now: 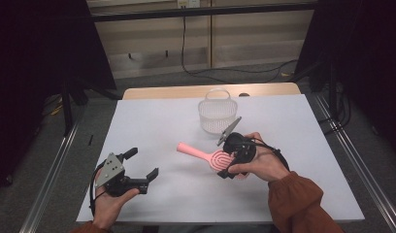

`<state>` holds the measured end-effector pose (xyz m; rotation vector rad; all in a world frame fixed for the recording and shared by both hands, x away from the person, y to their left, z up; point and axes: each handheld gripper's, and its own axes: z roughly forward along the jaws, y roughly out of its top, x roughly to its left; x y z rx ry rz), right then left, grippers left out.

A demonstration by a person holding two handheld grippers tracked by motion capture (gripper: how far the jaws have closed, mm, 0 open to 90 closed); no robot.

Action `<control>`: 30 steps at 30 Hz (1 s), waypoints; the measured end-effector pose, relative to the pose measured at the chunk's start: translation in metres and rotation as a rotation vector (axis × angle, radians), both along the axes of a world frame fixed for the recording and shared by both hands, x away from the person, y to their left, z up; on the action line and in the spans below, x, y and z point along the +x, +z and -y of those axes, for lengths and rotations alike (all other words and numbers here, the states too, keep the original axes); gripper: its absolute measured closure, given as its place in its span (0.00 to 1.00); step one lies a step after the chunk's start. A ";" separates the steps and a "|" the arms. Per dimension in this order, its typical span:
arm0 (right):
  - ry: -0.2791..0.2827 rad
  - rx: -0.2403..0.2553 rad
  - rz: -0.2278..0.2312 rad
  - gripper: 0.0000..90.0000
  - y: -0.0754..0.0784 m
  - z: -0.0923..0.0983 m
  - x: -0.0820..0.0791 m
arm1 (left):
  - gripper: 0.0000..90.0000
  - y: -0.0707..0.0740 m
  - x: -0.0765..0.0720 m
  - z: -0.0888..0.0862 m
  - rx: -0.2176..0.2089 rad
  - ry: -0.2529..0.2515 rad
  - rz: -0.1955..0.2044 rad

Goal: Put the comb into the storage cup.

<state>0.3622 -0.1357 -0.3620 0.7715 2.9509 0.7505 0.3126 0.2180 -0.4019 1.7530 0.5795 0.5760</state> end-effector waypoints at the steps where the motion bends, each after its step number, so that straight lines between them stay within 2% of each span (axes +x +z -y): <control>1: 0.003 -0.003 -0.002 0.22 0.001 -0.002 0.000 | 0.03 0.001 -0.001 0.004 0.003 -0.004 0.006; 5: 0.031 -0.015 -0.010 0.22 0.004 -0.007 0.003 | 0.02 0.006 0.000 0.014 0.031 -0.050 0.030; 8: 0.041 -0.023 -0.017 0.22 0.005 -0.010 0.005 | 0.02 0.008 0.002 0.021 0.059 -0.063 0.053; 12: 0.034 -0.040 -0.026 0.22 0.006 -0.012 0.008 | 0.04 0.009 0.007 0.032 0.093 -0.076 0.070; 17: 0.023 -0.036 -0.023 0.22 0.007 -0.012 0.008 | 0.04 0.010 0.012 0.046 0.140 -0.107 0.091; 24: 0.033 -0.049 -0.024 0.22 0.009 -0.013 0.009 | 0.06 0.010 0.018 0.066 0.258 -0.146 0.128; 27: 0.033 -0.053 -0.024 0.22 0.010 -0.014 0.010 | 0.07 0.011 0.018 0.074 0.315 -0.159 0.168; 30: 0.030 -0.054 -0.026 0.22 0.011 -0.015 0.012 | 0.08 0.011 0.019 0.081 0.340 -0.170 0.189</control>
